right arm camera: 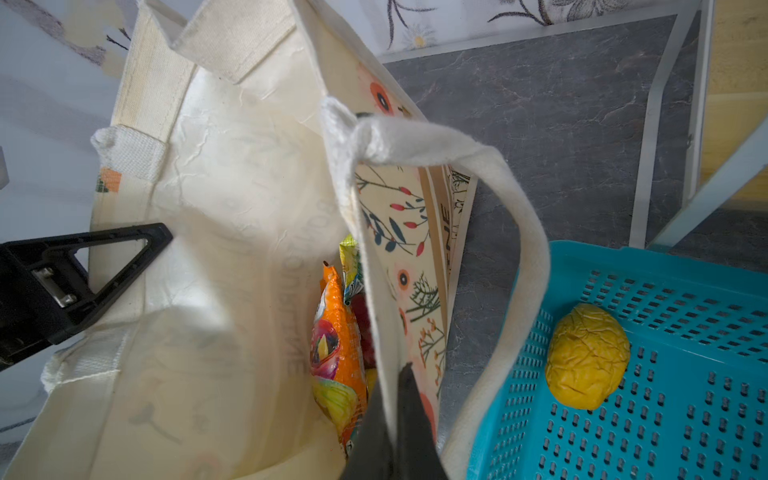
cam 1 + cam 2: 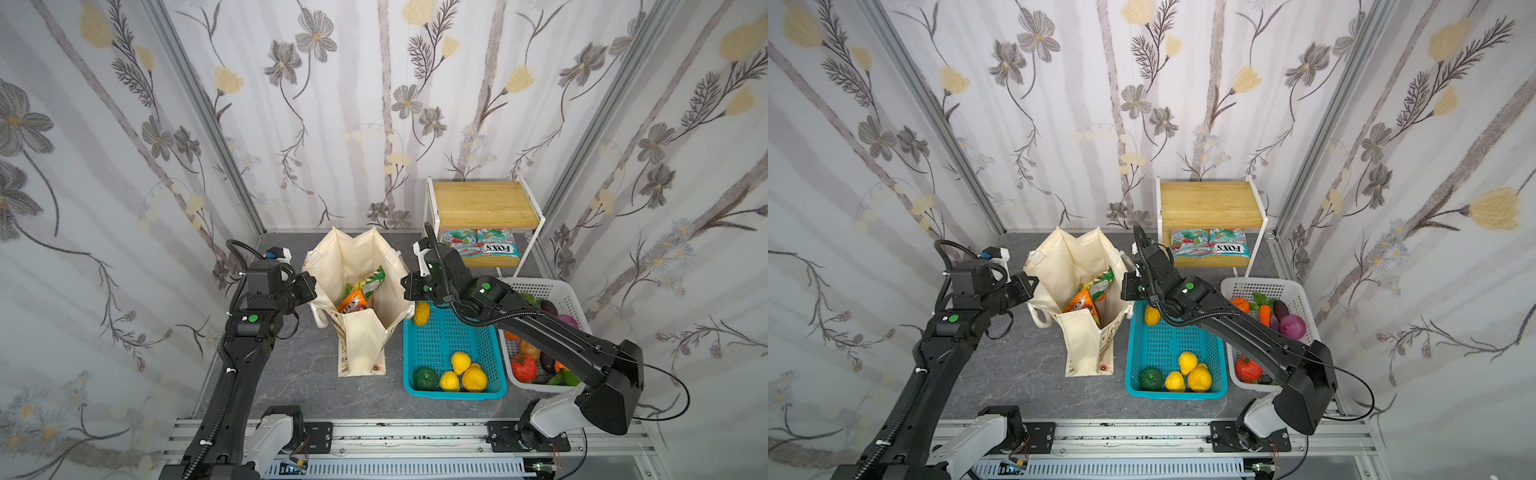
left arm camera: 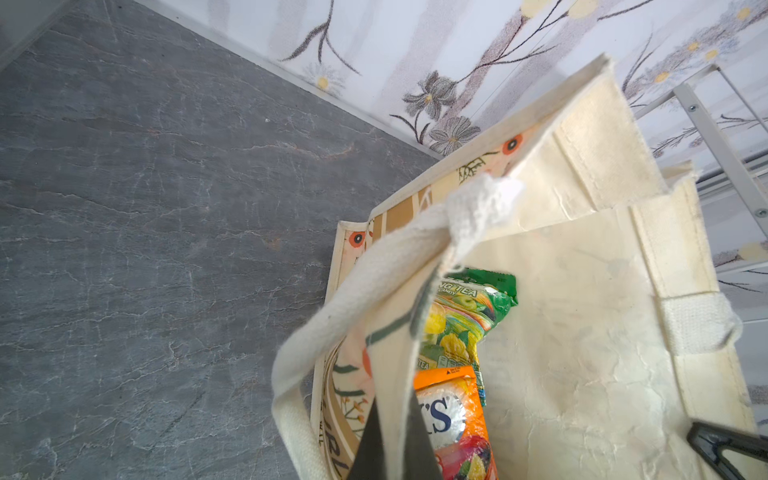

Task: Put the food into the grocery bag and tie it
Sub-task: 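Withdraw the right gripper up out of the tote bag, then move the right gripper over the red onion in the white basket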

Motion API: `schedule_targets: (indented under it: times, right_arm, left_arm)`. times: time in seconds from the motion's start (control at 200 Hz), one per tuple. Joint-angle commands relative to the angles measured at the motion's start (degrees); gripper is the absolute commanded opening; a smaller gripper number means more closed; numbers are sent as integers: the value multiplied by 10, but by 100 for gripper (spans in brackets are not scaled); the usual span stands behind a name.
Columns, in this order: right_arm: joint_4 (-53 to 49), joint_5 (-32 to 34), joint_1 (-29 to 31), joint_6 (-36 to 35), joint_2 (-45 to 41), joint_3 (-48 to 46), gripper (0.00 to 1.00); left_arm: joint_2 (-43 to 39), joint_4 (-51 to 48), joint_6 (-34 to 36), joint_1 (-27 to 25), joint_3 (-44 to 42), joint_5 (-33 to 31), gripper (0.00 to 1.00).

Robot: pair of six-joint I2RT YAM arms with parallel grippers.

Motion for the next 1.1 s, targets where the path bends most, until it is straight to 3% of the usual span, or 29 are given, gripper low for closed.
schedule_targets:
  times: [0.0, 0.06, 0.08, 0.1, 0.15, 0.22, 0.255, 0.285, 0.52, 0.605, 0.714, 0.854, 1.094]
  right_arm:
    - [29, 22, 0, 8, -2, -4, 0]
    - [34, 25, -1, -3, -7, -3, 0]
    - [32, 27, 0, -8, -8, -1, 5]
    - [30, 30, 0, -13, -10, -1, 13]
    - [26, 40, 0, -24, -19, 0, 50]
    - [24, 57, 0, -28, -48, -4, 68]
    - [20, 77, 0, -28, -62, -4, 91]
    - [18, 95, 1, -28, -73, -5, 99]
    - [-43, 313, -1, -35, -165, -14, 100]
    - [-79, 347, -47, -26, -194, -22, 100]
    - [-117, 335, -123, 17, -244, -54, 100]
    - [-117, 269, -233, 57, -326, -139, 100]
    - [-134, 186, -419, 50, -381, -241, 100]
  left_arm:
    - [1, 27, 12, 1, -5, -10, 0]
    - [2, 28, 14, 1, -6, -6, 0]
    - [3, 28, 14, 1, -6, -6, 0]
    - [2, 29, 14, 1, -7, -5, 0]
    - [2, 30, 14, 1, -10, -6, 0]
    - [2, 33, 13, 0, -14, -8, 0]
    - [1, 34, 13, 1, -16, -9, 0]
    - [1, 36, 12, 1, -17, -10, 0]
    - [-5, 43, 8, 0, -25, -12, 0]
    - [-7, 45, 8, 1, -31, -14, 0]
    - [-8, 48, 8, 1, -35, -18, 0]
    - [-8, 53, 8, 0, -43, -20, 0]
    - [-22, 55, 7, 1, -45, -14, 0]
